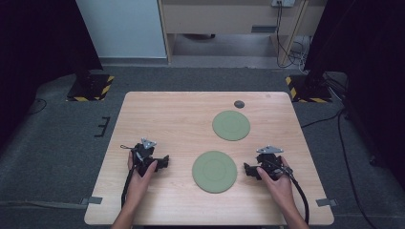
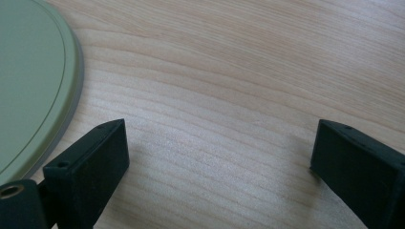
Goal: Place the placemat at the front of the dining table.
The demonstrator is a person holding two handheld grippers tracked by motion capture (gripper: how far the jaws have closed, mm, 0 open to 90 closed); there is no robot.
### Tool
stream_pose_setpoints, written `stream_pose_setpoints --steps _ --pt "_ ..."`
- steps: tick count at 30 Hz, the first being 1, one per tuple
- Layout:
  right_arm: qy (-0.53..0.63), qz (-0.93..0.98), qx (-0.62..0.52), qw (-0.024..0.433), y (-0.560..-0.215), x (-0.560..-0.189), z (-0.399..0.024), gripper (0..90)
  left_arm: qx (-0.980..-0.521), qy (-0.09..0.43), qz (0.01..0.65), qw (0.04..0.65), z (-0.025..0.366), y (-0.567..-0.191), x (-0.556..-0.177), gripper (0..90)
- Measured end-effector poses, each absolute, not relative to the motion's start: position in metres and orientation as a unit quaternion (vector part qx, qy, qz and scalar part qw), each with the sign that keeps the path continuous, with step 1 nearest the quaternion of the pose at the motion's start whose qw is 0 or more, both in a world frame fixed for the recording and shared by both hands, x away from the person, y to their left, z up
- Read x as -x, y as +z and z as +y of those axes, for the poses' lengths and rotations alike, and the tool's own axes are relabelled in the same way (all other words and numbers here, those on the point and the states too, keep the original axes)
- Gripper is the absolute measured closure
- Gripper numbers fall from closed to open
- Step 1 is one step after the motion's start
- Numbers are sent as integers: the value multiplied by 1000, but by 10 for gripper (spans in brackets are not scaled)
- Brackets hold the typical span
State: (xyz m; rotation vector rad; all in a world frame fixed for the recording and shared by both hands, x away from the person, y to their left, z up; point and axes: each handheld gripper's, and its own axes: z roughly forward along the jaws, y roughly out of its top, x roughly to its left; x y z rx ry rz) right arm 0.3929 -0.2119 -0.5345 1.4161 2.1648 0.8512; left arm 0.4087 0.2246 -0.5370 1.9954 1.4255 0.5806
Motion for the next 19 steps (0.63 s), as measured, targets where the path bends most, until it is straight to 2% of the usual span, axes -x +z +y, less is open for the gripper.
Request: stream_pose_setpoints --steps 16,19 --pt "323 771 -507 211 -539 -393 -219 32 -754 220 539 306 225 -537 -409 0" --pt "319 768 -514 213 -539 -393 -219 5 -754 219 538 306 225 -537 -409 0"
